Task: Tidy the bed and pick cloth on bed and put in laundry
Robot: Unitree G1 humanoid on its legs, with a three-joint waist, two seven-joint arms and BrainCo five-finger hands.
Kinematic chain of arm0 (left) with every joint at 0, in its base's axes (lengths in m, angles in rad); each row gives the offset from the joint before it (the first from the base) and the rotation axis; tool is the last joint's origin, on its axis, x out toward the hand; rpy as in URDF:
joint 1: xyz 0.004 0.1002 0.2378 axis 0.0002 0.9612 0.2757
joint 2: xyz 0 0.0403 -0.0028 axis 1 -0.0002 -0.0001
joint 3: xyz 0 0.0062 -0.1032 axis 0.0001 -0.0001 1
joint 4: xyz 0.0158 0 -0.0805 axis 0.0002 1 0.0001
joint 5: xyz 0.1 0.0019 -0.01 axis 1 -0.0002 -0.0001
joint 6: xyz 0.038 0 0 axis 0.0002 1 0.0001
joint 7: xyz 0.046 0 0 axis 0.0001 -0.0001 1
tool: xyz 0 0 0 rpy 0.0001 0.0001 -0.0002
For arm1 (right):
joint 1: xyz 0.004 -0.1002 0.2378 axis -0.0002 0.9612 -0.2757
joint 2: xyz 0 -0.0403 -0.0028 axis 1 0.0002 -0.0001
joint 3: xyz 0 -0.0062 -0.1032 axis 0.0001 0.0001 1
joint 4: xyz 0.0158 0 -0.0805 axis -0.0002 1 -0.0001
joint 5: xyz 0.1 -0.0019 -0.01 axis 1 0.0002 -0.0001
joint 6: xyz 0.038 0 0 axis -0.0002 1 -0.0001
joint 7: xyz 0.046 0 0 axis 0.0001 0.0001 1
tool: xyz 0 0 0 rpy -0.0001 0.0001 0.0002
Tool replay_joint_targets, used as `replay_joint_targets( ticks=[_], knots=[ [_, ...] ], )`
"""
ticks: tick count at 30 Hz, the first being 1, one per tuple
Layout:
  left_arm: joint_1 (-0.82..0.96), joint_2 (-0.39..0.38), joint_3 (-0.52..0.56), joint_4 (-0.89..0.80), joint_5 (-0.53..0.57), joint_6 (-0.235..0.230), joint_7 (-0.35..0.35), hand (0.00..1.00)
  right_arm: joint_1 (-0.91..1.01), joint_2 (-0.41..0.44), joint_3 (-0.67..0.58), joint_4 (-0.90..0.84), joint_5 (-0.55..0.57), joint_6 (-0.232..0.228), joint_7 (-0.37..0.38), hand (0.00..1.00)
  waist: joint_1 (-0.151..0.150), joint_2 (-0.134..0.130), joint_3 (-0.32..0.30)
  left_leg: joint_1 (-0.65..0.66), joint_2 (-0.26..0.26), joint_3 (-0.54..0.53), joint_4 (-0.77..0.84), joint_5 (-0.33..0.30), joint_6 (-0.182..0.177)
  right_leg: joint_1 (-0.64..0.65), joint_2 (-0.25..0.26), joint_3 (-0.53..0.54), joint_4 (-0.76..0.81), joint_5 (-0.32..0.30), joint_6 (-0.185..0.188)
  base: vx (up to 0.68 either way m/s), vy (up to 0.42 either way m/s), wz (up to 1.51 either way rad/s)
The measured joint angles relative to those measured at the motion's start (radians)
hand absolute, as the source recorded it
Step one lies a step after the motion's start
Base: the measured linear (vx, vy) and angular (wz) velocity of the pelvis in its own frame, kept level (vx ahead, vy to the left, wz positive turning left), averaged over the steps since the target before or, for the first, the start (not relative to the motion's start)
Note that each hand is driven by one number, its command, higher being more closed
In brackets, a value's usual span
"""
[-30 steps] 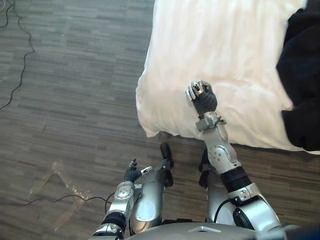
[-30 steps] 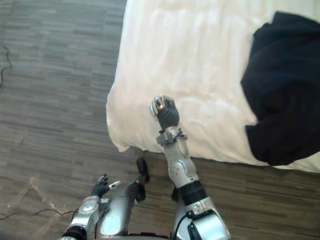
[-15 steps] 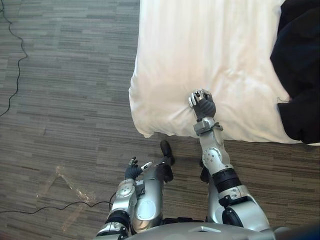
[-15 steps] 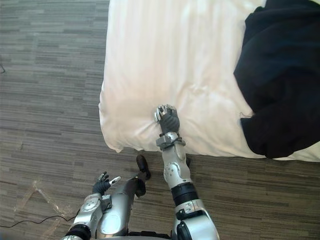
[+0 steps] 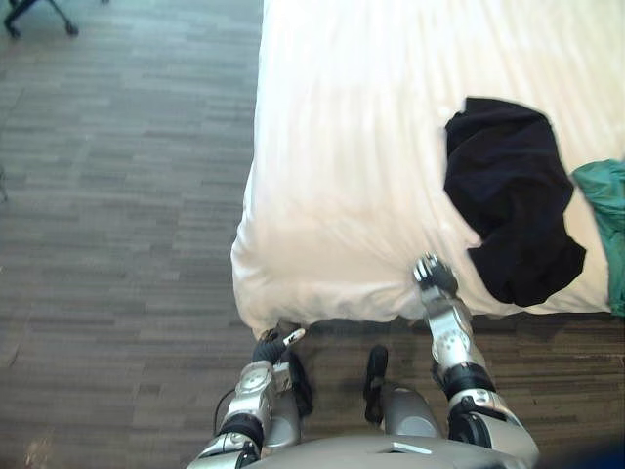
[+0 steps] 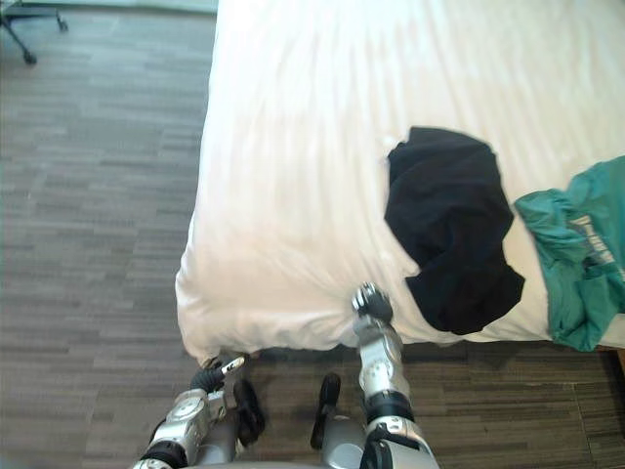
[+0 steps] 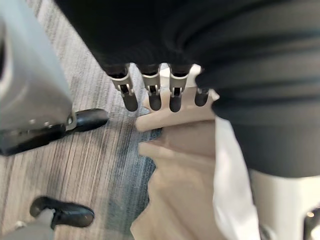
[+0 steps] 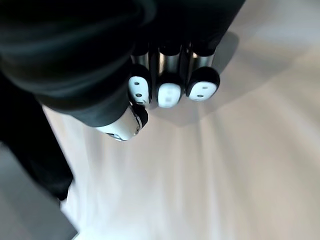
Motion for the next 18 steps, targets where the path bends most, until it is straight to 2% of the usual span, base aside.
replay_joint_targets(
  ticks=[1,4,8,14,17,18],
  knots=[
    [0.010,-0.001,0.000,0.005,0.000,0.005,0.000,0.00,0.071,0.001,-0.020,0.011,0.000,0.007,-0.018,0.00,-0.002,0.009,-0.011,0.032,-0.005,0.013,-0.031,0.008,-0.010,0.016,0.004,0.006,-0.011,0.000,0.000,0.09,-0.024,-0.30],
    [0.039,-0.005,0.002,0.026,0.000,0.017,-0.012,0.00,0.223,0.003,-0.022,0.059,-0.035,0.025,-0.038,0.00,-0.017,0.025,-0.029,0.109,-0.018,0.033,-0.126,0.044,-0.030,0.045,0.016,0.009,-0.014,-0.013,-0.001,0.08,-0.050,-0.26],
    [0.051,-0.024,0.027,0.025,0.001,0.017,-0.012,0.00,0.274,0.001,-0.009,0.075,-0.085,0.034,-0.043,0.00,-0.016,0.034,-0.062,0.172,-0.036,0.032,-0.229,0.097,-0.038,0.066,0.027,-0.001,-0.010,-0.027,0.000,0.03,-0.033,0.03],
    [0.093,-0.021,0.040,0.017,0.006,0.016,-0.011,0.00,0.281,-0.003,0.017,0.097,-0.160,0.034,-0.044,0.00,-0.011,0.025,-0.107,0.214,-0.036,0.010,-0.235,0.092,-0.045,0.064,0.012,-0.014,0.125,-0.115,-0.009,0.00,-0.013,0.12],
    [0.093,-0.020,0.040,0.017,0.005,0.015,-0.011,0.00,0.279,-0.003,0.020,0.113,-0.224,0.034,-0.050,0.00,0.000,0.019,-0.117,0.208,-0.024,0.012,-0.213,0.087,-0.051,0.070,0.023,-0.014,0.101,-0.114,-0.016,0.01,-0.057,-0.04],
    [0.093,-0.020,0.039,0.018,0.005,0.015,-0.011,0.00,0.280,-0.003,0.020,0.119,-0.243,0.034,-0.057,0.00,0.001,0.027,-0.118,0.206,-0.019,0.015,-0.213,0.088,-0.053,0.074,0.032,-0.014,0.079,-0.103,-0.017,0.01,-0.059,-0.08]
  ],
)
